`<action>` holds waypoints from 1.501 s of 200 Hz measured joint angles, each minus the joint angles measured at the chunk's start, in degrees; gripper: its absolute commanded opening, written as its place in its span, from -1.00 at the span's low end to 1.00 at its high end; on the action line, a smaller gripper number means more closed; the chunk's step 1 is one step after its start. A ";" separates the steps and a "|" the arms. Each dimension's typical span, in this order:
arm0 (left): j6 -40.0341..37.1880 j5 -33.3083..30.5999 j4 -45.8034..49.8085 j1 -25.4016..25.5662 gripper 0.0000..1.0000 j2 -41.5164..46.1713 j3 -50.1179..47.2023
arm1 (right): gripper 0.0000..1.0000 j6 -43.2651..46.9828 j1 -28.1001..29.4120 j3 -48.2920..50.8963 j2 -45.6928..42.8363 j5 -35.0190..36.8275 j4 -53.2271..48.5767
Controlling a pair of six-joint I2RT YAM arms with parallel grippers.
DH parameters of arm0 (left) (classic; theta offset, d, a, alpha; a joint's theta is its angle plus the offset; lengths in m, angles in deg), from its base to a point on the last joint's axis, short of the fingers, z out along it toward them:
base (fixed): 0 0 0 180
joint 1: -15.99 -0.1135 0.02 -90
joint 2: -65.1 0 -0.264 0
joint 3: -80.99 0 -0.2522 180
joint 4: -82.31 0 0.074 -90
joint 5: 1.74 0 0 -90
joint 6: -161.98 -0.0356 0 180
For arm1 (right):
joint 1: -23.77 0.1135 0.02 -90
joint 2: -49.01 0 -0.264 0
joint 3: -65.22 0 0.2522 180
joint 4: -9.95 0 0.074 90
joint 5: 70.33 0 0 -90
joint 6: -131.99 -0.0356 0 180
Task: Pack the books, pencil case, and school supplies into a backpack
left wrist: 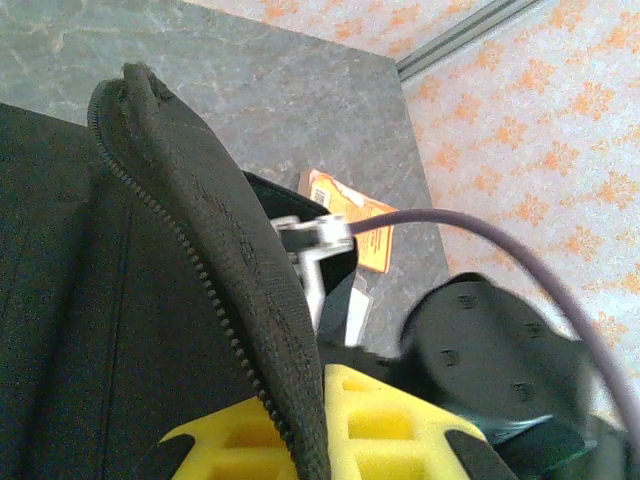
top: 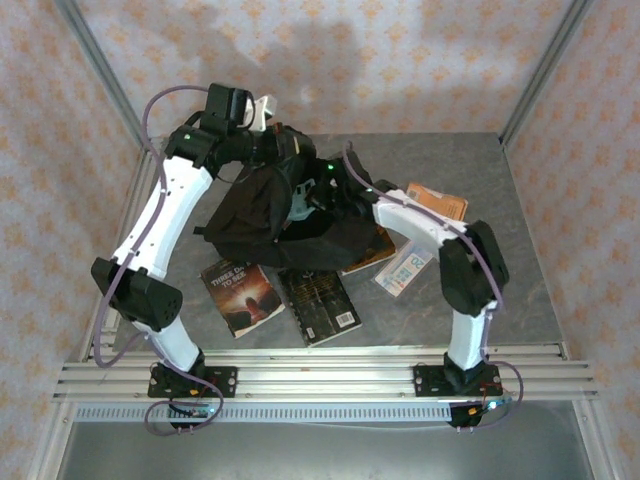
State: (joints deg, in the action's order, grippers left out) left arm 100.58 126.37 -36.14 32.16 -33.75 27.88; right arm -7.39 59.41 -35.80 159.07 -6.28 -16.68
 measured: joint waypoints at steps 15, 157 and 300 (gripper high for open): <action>0.00 0.00 0.44 -0.02 -1.00 -1.51 1.92 | -1.00 -2.23 1.01 -3.54 4.37 -1.14 2.97; -1.27 -7.87 1.07 -3.15 -1.00 -1.25 -1.16 | 0.79 0.07 2.25 -12.44 14.93 -2.56 6.47; 0.57 -17.05 -6.60 -9.22 -1.00 1.53 -14.49 | 0.57 16.55 -0.07 6.03 -20.92 22.91 -10.60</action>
State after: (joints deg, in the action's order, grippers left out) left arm 101.15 109.32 -42.74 22.93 -32.22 13.38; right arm 9.15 59.34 -29.77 138.15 16.62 -27.28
